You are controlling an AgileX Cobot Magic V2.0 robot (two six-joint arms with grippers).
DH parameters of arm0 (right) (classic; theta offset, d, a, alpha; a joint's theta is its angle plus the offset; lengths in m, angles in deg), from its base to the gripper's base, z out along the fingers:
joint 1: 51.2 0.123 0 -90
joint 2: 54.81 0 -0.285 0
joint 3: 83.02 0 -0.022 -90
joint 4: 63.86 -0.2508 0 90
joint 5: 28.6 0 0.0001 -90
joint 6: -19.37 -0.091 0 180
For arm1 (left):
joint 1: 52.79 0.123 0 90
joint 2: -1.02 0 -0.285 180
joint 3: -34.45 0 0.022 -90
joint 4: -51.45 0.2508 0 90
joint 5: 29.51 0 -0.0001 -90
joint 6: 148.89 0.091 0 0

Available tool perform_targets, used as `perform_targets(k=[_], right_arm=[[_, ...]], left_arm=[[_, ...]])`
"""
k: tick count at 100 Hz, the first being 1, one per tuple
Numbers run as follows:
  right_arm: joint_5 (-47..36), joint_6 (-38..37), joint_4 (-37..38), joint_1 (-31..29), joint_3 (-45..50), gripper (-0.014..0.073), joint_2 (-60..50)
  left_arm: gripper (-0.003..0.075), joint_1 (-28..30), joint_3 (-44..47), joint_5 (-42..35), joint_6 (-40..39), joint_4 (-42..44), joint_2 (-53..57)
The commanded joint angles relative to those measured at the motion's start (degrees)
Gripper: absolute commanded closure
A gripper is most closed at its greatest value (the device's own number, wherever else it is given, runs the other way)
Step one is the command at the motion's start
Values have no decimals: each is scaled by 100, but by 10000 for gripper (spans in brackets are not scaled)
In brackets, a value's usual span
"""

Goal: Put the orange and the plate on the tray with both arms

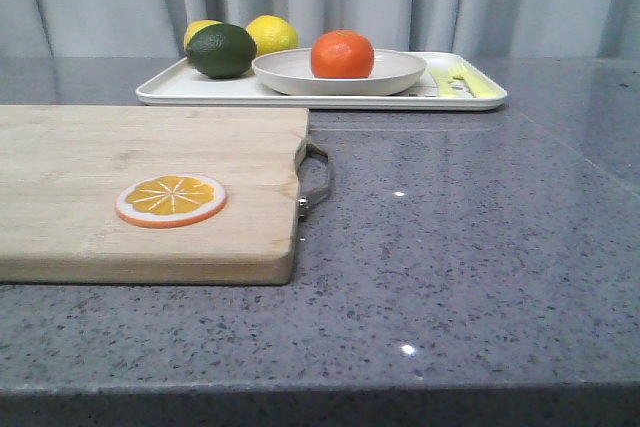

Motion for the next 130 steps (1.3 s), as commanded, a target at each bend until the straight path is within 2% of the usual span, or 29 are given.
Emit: perform_targets(k=[1, 62, 74, 86, 100, 112, 130], right_arm=[[-470, 48, 25, -21, -139, 669, 44], [-512, 48, 25, -21, -86, 669, 44], [-1144, 48, 139, -33, 206, 669, 8], [-2541, 3, 438, -68, 863, 669, -241], [-3723, -585, 973, -266, 1756, 669, -743], [-3899, -1105, 1498, -523, 2301, 669, -1128], [-3885, -1125, 1518, -757, 2806, 669, -1612]], left_arm=[[741, 21, 43, -417, -62, -6, 184], [740, 21, 43, -417, -62, -6, 184], [741, 21, 43, -417, -62, -6, 184], [741, 21, 43, -417, -62, -6, 184], [741, 21, 43, -417, -62, -6, 184], [740, 21, 43, -417, -62, -6, 184], [741, 21, 43, -417, -62, -6, 184]])
